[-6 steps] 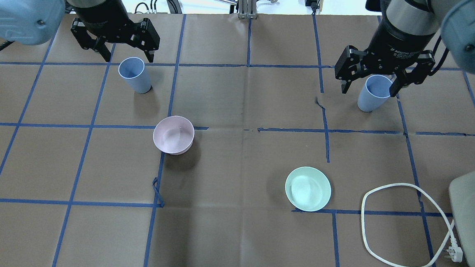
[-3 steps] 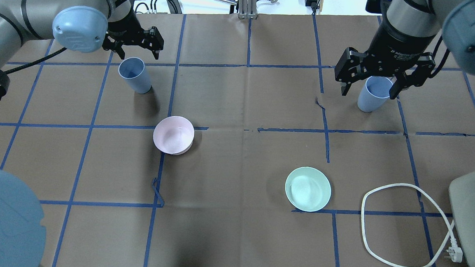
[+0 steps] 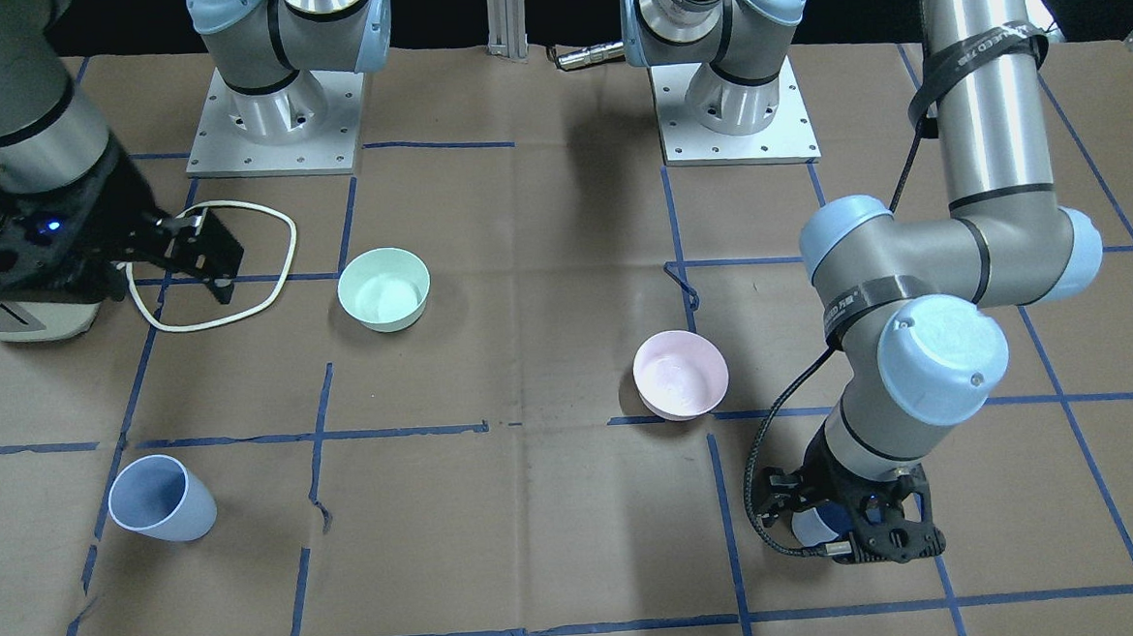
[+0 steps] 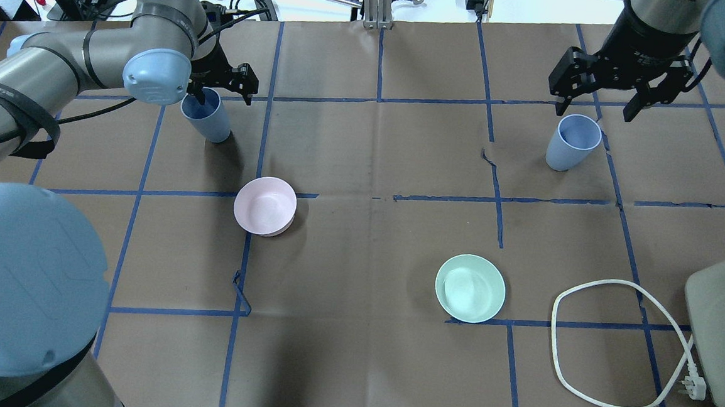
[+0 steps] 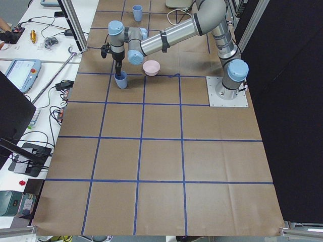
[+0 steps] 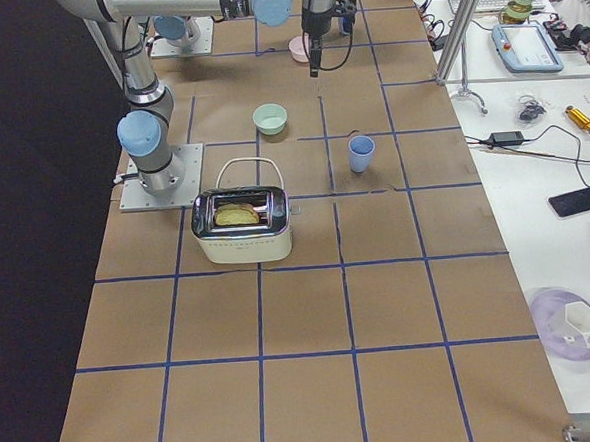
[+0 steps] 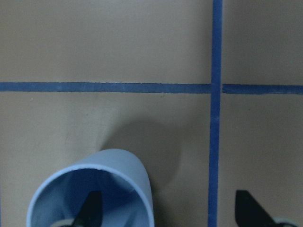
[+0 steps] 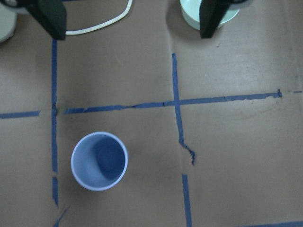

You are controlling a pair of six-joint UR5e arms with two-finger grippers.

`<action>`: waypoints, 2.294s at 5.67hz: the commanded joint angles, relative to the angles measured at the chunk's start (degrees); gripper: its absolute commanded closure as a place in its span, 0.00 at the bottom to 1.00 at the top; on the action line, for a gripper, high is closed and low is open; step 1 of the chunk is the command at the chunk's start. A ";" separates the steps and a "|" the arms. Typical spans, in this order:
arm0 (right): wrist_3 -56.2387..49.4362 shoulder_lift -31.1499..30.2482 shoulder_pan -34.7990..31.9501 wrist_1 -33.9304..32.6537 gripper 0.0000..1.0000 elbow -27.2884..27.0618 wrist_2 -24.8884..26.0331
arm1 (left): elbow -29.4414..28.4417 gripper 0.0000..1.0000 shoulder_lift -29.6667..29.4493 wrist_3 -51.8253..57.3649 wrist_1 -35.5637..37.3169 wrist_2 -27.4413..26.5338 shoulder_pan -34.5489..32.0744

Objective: Stack blue cups with both arms

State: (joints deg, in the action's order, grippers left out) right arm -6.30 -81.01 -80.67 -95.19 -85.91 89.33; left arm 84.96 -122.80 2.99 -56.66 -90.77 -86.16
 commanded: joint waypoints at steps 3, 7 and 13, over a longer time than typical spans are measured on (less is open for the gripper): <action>-11.89 13.24 8.33 -0.61 0.00 8.39 -0.21 | -0.32 0.90 -0.68 -0.44 0.23 -0.02 -0.06; -11.36 16.77 8.08 -17.37 0.00 -4.94 -0.21 | -9.68 0.90 -2.42 -16.81 0.32 0.33 -13.20; -11.54 16.95 7.99 -19.51 0.93 -5.15 -1.61 | -11.22 0.06 -6.66 -23.03 0.06 -4.94 -26.95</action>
State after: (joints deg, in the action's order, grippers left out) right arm -17.86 -63.79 -72.62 -114.32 -91.34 88.45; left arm 73.68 -129.52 -20.41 -56.50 -95.72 -112.79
